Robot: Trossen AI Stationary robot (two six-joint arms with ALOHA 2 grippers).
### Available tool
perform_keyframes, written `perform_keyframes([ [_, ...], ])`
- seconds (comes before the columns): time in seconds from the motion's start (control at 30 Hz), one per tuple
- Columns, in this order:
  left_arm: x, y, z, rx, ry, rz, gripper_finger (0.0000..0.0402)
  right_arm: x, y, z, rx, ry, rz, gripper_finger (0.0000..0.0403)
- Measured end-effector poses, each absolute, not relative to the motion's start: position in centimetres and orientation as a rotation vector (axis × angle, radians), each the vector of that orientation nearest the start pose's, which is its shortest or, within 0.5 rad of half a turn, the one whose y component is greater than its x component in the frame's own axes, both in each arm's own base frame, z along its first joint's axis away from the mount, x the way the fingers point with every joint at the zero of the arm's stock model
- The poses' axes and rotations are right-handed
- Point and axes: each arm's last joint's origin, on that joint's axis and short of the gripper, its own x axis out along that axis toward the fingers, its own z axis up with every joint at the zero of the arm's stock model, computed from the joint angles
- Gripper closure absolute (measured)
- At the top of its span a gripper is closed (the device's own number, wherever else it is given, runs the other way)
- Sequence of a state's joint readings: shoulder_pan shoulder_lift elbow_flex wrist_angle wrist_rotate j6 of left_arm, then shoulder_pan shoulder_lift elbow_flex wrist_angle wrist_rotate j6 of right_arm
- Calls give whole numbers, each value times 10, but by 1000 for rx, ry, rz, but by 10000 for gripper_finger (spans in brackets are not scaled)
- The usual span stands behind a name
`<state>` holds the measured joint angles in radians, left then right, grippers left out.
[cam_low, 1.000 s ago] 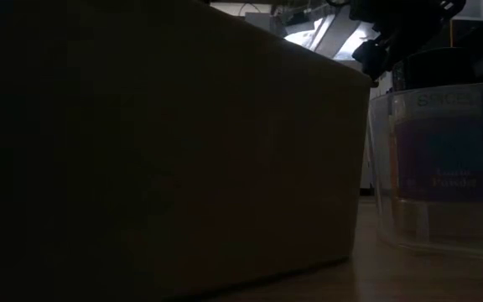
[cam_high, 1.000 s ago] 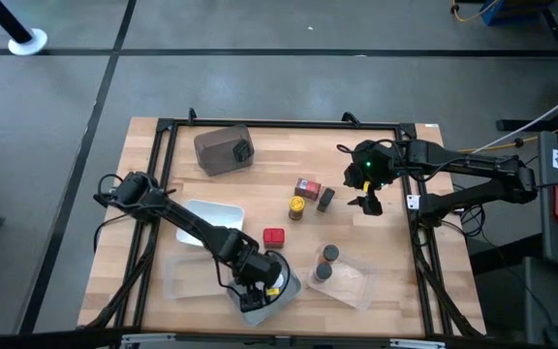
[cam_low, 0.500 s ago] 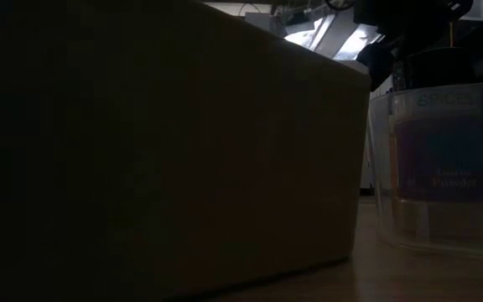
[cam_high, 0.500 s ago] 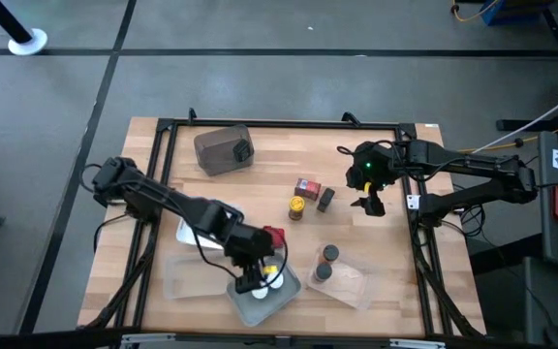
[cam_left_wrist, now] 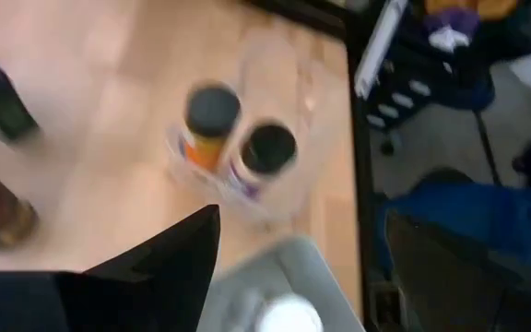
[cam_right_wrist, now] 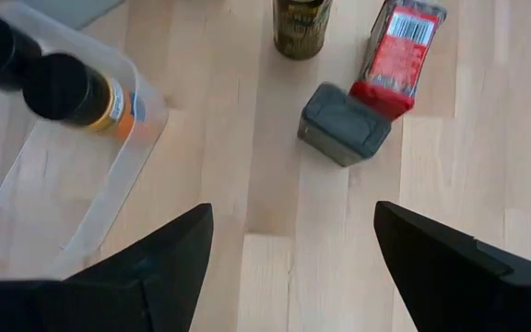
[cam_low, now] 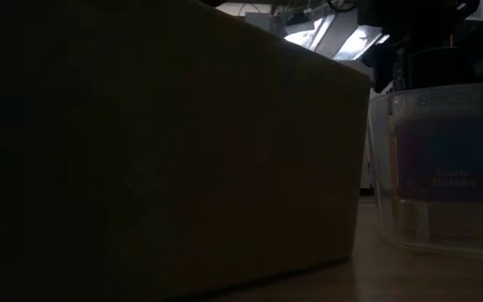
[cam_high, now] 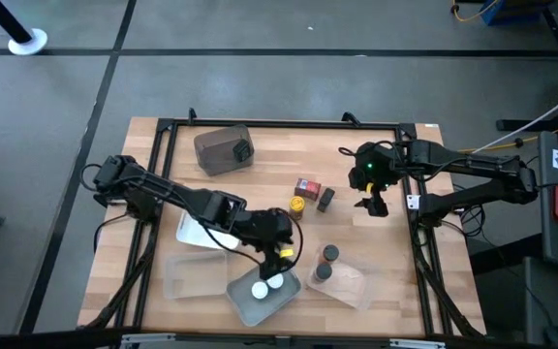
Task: Sort spices by type
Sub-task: Put the yellow seasoning bottle into the left transparent bin
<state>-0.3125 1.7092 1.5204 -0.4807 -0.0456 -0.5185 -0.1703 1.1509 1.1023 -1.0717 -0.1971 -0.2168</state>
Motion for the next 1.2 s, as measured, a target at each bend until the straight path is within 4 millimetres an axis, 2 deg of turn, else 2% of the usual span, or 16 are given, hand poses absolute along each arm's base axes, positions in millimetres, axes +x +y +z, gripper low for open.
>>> perform_keyframes([
  [0.1,371,-108,321,-360,632,16,111,194,-28,308,9,1101,138,102],
  [0.33,380,-66,322,-279,542,297,112,178,-25,317,-1,1071,131,102],
  [0.6,382,-31,296,-309,593,415,112,153,-23,330,-49,1018,65,102],
  [0.8,390,-26,270,-297,647,438,112,141,-21,337,-59,970,54,102],
  [0.93,400,-27,249,-256,688,431,112,142,-21,337,-58,971,54,102],
  [1.2,412,-25,224,-221,734,435,112,142,-21,336,-55,980,56,102],
])
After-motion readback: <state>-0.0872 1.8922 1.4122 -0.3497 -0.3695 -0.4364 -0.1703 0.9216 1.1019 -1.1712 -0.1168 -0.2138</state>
